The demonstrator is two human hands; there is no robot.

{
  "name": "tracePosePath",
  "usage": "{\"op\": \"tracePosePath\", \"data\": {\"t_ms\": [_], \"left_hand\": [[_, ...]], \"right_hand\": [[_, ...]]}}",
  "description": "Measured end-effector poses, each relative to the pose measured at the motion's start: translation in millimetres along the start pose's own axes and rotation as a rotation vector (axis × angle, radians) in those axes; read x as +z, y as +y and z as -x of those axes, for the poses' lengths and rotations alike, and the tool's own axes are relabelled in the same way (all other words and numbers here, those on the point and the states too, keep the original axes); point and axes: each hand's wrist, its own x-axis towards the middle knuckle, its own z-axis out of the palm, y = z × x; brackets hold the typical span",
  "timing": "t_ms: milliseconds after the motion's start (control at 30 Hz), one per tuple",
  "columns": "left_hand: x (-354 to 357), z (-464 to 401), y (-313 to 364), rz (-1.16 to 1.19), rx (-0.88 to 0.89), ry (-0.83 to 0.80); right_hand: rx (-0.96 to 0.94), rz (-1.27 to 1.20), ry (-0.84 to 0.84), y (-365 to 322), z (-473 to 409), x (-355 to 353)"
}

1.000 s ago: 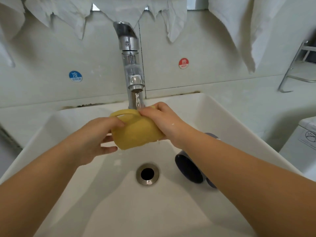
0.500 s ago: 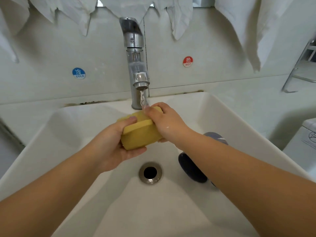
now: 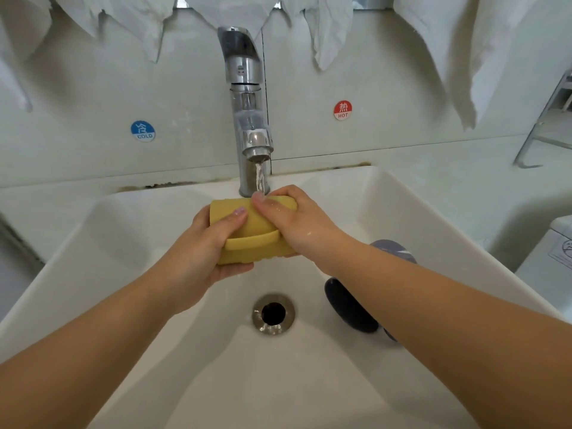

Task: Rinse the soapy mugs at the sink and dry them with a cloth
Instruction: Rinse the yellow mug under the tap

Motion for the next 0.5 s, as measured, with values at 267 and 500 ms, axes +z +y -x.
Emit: {"op": "tracePosePath", "data": {"t_ms": [267, 500], "left_hand": [[-10, -3, 6, 0.032, 0.016, 0.039], [-15, -3, 11, -0.001, 0.005, -0.012]], "right_hand": [[0.086, -0.223, -0.222, 0, -2, -3], [0.084, -0.139, -0.024, 0, 0, 11]]}}
